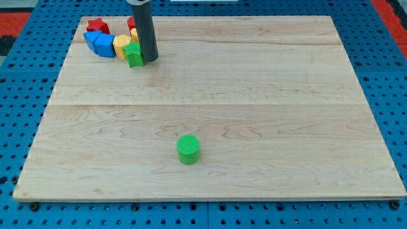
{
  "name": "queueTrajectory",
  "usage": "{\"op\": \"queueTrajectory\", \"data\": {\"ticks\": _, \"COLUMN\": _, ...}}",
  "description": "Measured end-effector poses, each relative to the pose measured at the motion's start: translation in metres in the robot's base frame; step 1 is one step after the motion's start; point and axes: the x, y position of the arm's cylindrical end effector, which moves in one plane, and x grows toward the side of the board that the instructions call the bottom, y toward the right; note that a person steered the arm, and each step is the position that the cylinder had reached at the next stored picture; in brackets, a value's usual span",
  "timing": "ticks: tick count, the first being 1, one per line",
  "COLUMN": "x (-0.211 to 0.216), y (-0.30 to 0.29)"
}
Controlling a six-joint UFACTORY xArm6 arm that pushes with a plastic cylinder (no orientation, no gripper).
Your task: Move your arm towards the blue triangle
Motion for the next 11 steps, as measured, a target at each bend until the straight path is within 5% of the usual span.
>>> {"op": "queueTrajectory", "data": {"ticks": 5, "x": 0.012, "y": 0.027}}
{"op": "queueTrajectory", "data": {"ticks": 6, "x": 0.085, "y": 0.035}}
{"op": "queueTrajectory", "data": {"ticks": 7, "x": 0.091, "y": -0.082}}
{"op": "queueTrajectory", "data": {"ticks": 8, "x": 0.047, "y": -0.142}}
{"op": "queueTrajectory", "data": {"ticks": 9, "x": 0.001, "y": -0.103}}
{"op": "queueTrajectory", "data": {"ticks": 11, "x": -0.01, "y": 0.068}}
